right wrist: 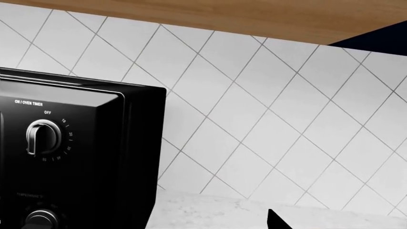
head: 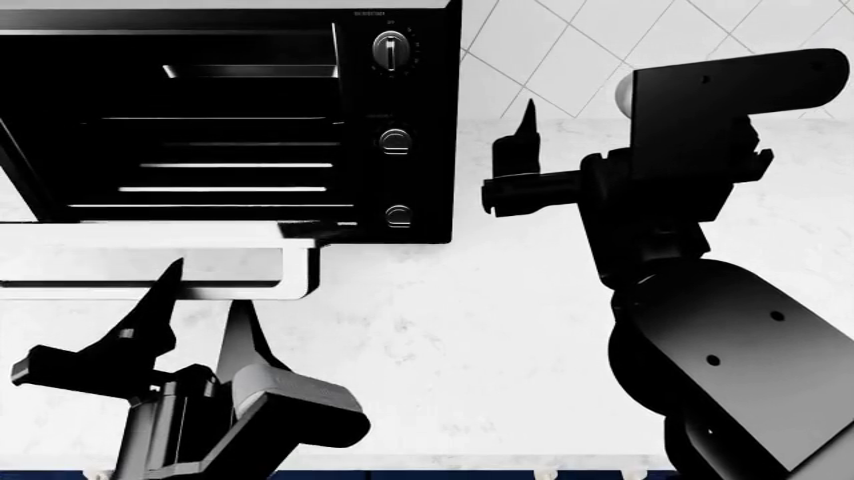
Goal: Open the toaster oven door.
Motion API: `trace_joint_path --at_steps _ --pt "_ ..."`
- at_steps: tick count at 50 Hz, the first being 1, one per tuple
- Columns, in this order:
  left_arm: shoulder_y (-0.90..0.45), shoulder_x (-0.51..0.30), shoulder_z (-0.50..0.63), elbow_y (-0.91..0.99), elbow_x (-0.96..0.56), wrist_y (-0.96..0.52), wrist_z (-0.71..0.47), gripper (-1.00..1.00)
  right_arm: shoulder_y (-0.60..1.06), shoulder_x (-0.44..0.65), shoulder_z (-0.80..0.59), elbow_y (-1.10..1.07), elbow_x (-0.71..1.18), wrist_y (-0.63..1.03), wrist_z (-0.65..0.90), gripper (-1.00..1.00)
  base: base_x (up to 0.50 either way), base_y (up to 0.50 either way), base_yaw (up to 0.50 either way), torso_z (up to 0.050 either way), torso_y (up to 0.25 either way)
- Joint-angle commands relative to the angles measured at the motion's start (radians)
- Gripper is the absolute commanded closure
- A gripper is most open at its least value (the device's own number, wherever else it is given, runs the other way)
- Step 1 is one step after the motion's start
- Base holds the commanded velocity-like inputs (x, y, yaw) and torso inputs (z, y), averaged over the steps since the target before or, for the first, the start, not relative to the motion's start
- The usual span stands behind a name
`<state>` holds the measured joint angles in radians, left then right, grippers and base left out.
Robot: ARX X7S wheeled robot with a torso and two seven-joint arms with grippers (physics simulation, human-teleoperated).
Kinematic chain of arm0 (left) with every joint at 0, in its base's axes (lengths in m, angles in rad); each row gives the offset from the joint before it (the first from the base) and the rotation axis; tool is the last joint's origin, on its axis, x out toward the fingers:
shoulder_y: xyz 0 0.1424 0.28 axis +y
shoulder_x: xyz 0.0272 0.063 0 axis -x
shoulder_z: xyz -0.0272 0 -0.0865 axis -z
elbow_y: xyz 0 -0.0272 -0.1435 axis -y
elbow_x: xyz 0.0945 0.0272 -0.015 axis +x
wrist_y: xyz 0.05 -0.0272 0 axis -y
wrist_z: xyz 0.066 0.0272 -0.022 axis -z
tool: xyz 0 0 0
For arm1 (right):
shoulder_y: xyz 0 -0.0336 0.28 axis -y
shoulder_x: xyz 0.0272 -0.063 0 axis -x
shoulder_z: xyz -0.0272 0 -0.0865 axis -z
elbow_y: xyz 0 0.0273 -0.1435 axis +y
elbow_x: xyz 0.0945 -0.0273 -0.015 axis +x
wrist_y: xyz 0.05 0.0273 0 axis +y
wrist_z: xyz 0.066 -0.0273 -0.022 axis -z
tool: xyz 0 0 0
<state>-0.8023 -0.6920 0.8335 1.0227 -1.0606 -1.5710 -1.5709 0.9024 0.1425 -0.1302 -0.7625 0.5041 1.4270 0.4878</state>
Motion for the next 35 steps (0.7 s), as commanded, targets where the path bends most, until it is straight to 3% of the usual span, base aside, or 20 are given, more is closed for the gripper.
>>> trace_joint_path --at_steps 1,4,14,35 --pt "0.156 0.007 0.039 -0.091 -0.034 0.030 0.022 1.00 0.000 0.005 0.006 -0.011 0.010 0.006 0.008 -1.00 0.01 0.01 0.00 0.000 0.000" --pt "0.165 0.028 0.076 -0.104 -0.005 0.020 0.021 1.00 -0.004 0.006 0.003 -0.011 0.012 0.001 0.011 -1.00 0.00 0.00 0.00 0.000 0.000" --pt "0.206 -0.038 0.214 -0.166 0.167 0.216 0.139 1.00 -0.012 0.012 0.000 0.000 0.015 -0.014 0.014 -1.00 0.01 0.00 0.00 0.000 0.000" --pt "0.256 -0.037 0.330 -0.274 0.272 0.336 0.233 1.00 -0.020 0.021 0.001 0.001 0.028 -0.022 0.025 -1.00 0.01 0.00 0.00 0.000 0.000"
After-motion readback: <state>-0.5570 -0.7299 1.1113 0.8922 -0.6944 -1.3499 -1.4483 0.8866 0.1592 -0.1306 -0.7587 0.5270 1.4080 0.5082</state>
